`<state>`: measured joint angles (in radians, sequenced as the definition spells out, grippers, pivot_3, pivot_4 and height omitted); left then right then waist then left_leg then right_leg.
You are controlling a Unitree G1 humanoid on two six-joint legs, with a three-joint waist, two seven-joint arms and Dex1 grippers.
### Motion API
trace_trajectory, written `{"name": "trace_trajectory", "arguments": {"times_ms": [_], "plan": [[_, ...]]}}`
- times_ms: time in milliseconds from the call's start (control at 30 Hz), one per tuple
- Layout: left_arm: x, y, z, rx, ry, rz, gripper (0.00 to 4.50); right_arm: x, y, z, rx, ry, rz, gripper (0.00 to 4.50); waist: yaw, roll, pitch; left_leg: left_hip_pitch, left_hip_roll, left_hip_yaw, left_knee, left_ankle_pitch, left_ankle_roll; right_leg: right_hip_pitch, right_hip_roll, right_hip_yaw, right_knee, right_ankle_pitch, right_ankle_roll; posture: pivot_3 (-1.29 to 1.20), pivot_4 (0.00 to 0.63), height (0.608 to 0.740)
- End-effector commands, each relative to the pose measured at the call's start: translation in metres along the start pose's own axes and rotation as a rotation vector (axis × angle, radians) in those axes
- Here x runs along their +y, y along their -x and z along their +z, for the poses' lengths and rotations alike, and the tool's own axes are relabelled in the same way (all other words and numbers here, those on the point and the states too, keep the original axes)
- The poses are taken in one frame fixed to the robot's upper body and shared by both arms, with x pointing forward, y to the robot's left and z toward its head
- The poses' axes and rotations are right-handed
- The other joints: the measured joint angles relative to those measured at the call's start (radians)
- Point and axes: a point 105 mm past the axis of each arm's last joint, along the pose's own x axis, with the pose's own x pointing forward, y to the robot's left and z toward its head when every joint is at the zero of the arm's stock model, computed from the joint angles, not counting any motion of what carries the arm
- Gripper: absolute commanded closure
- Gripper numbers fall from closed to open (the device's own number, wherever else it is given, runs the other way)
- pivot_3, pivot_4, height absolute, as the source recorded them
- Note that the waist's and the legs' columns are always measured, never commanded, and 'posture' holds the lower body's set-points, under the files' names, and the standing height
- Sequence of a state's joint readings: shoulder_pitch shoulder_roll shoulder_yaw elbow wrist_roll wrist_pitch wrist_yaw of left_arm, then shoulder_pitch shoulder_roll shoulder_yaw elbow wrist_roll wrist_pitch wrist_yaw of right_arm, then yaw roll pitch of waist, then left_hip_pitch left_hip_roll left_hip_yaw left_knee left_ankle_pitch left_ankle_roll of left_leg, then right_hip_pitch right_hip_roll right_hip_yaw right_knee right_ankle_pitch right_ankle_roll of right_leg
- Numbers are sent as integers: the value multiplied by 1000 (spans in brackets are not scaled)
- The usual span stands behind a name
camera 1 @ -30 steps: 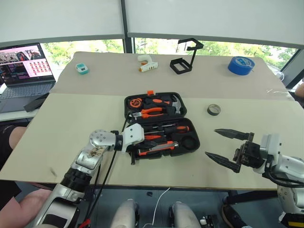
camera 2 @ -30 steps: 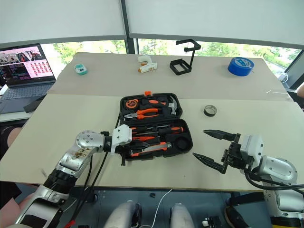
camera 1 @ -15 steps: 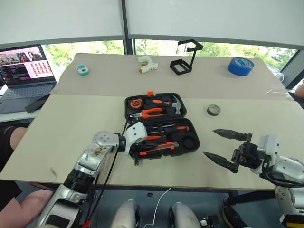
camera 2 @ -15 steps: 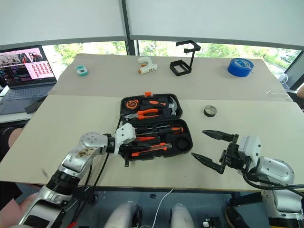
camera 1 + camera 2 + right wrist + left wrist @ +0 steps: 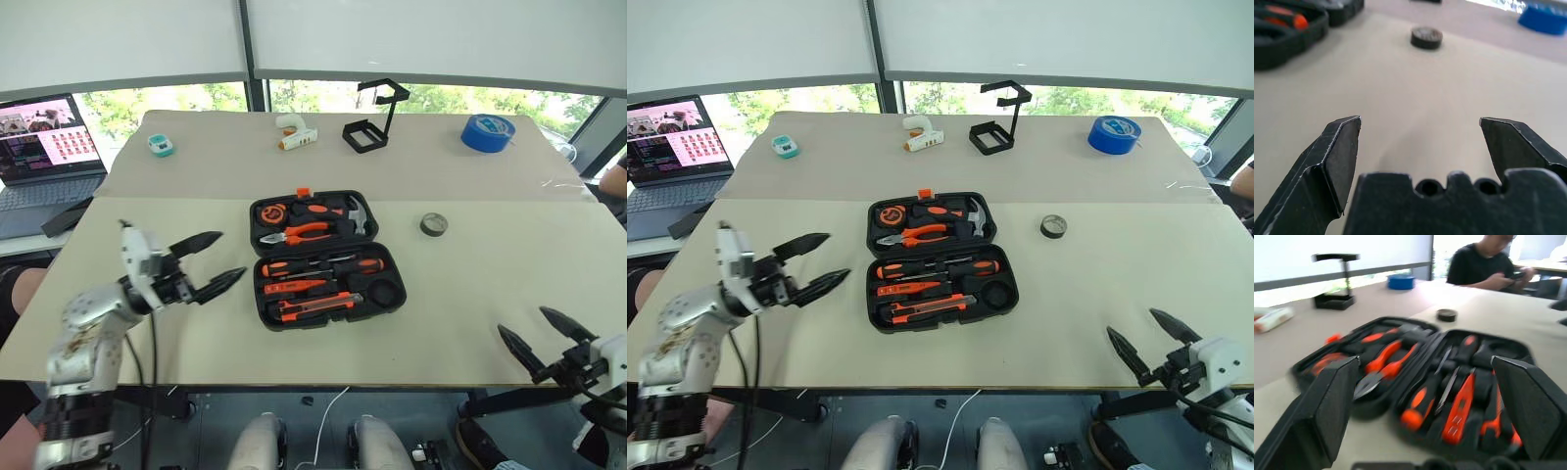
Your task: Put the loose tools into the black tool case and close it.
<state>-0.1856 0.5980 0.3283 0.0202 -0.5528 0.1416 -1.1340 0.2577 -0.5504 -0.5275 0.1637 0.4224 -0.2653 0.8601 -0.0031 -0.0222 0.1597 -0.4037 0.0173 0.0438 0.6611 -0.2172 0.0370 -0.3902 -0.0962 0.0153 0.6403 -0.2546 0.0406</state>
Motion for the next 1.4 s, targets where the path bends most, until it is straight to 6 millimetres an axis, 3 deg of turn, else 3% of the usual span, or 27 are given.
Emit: {"name": "trace_trajectory", "arguments": {"times_ms": [33, 133, 233, 367, 467, 533, 700, 1000, 1033, 1133, 1400], "plan": [[1, 4, 14, -40, -53, -12, 43, -11, -22, 32, -73, 60, -38, 0, 0, 0, 0, 0, 0, 0, 0, 0, 0, 0, 0, 0, 0, 0, 0, 0, 150, 740], [-7, -9, 17, -55, -35, -56, 43, -8, -54, 60, -110, 80, 45, 0, -7, 0, 0, 0, 0, 1, 0, 0, 0, 0, 0, 1, 0, 0, 0, 0, 150, 740], [-11, -27, 22, -97, -11, -68, 43, -16, -106, 81, 19, 103, 105, 0, -11, 0, 1, 0, 0, 0, 0, 0, 0, -1, 0, 1, 1, 0, 0, 0, 150, 740], [-12, -41, 26, -119, -20, -74, 43, -25, -138, 82, 186, 83, 93, 0, -6, -1, 2, -2, 1, -1, 0, 0, 0, -3, 2, -1, 1, 0, 0, 0, 150, 740], [-20, -55, 27, -128, -15, -118, 43, -11, -180, 92, 265, 130, 219, 0, -6, -1, 2, -5, 0, -1, -1, 0, 0, -5, 2, -1, 0, 0, 0, 0, 150, 740], [-25, -60, 25, -117, -14, -140, 43, -11, -198, 88, 347, 122, 213, 0, -10, -1, 2, -9, -2, 2, -1, 0, 0, -10, 1, 1, 0, 1, 1, 0, 150, 740], [-32, -62, 20, -85, -20, -166, 43, -9, -224, 82, 389, 136, 191, 0, -8, -1, 3, -14, -1, 2, 0, 0, 0, -15, 2, -1, 0, 2, 1, 0, 150, 740], [-39, -59, 17, -62, -21, -180, 43, 11, -241, 64, 452, 124, 190, 0, -15, -1, 3, -18, -1, 3, 0, 0, 0, -17, 1, 0, 0, 2, 3, 0, 150, 740], [-39, -59, 17, -61, -21, -180, 0, 13, -242, 63, 448, 127, 196, 514, -15, -1, 3, -18, -1, 2, 0, 0, 0, -17, 1, 0, 0, 2, 3, 0, 150, 740], [-38, -59, 17, -58, -24, -183, 0, 14, -243, 62, 443, 135, 193, 1345, -19, -1, 3, -16, -1, 3, 0, 0, 0, -17, 1, 0, 1, 2, 3, 0, 150, 740], [-40, -56, 15, -44, -25, -193, 0, 10, -243, 73, 384, 155, 208, 4174, -18, -1, 3, -16, -1, 2, 0, 1, -1, -17, 1, 0, 1, 3, 3, 0, 150, 740]]}}
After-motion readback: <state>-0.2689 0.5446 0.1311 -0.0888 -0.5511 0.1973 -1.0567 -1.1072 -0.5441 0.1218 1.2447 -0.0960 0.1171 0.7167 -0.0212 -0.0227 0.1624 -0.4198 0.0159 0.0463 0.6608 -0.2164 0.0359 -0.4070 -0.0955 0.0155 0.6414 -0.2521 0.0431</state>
